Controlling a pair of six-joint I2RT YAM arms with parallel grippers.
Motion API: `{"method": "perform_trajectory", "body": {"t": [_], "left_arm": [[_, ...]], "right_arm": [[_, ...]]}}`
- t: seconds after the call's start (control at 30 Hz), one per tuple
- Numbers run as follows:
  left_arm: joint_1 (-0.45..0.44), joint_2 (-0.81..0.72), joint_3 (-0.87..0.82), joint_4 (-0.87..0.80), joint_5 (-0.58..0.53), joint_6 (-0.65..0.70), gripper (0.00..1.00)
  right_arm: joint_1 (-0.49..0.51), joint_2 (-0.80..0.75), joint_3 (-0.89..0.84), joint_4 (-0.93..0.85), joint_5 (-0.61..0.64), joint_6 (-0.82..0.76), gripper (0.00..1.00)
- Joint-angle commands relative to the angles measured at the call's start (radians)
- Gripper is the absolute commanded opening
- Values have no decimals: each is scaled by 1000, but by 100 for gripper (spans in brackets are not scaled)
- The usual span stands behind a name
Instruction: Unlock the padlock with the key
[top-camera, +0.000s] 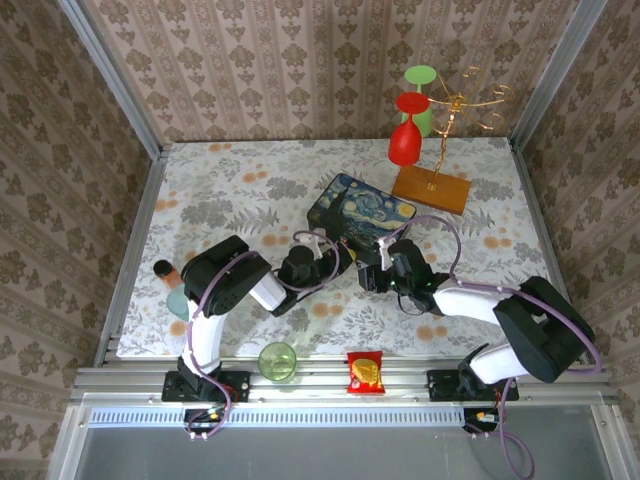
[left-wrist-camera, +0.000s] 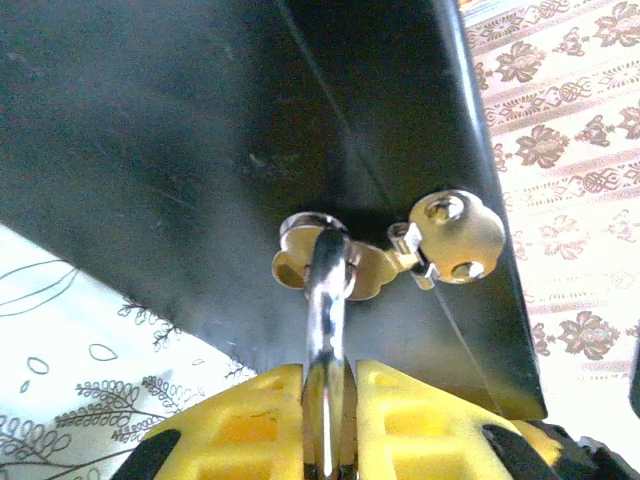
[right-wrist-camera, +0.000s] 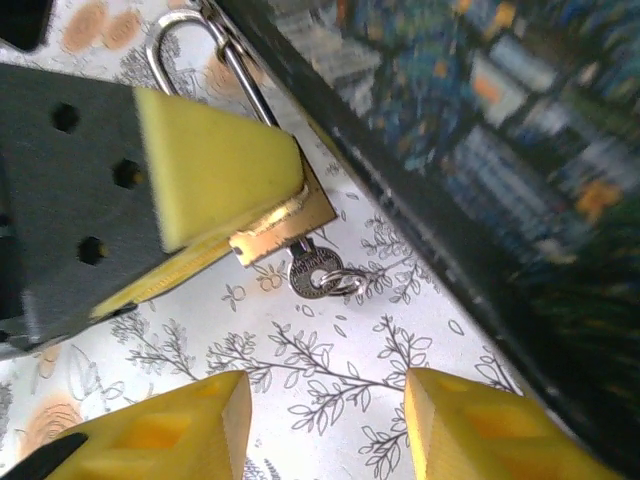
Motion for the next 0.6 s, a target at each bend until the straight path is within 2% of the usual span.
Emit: {"method": "perform_trajectory", "body": {"t": [0.0, 0.07, 0.17, 0.33, 0.43, 0.57], "left_arm": [[10, -54, -3, 8, 30, -32, 7], [10, -55, -3, 23, 39, -51, 5], [10, -62, -6, 22, 50, -65, 3], [2, -69, -9, 21, 66, -77, 2], [-1, -83, -14, 13, 74, -78, 2], [1, -110, -24, -24, 74, -63, 1]], "right_arm": [[5, 24, 51, -124, 12, -76, 39], [10, 40, 42, -91, -15, -89, 35], [24, 38, 12, 2, -14, -88, 34], [99, 37, 11, 64, 172, -161, 35], [150, 83, 41, 58, 312, -229, 33], [170, 137, 54, 72, 359, -288, 31]]}}
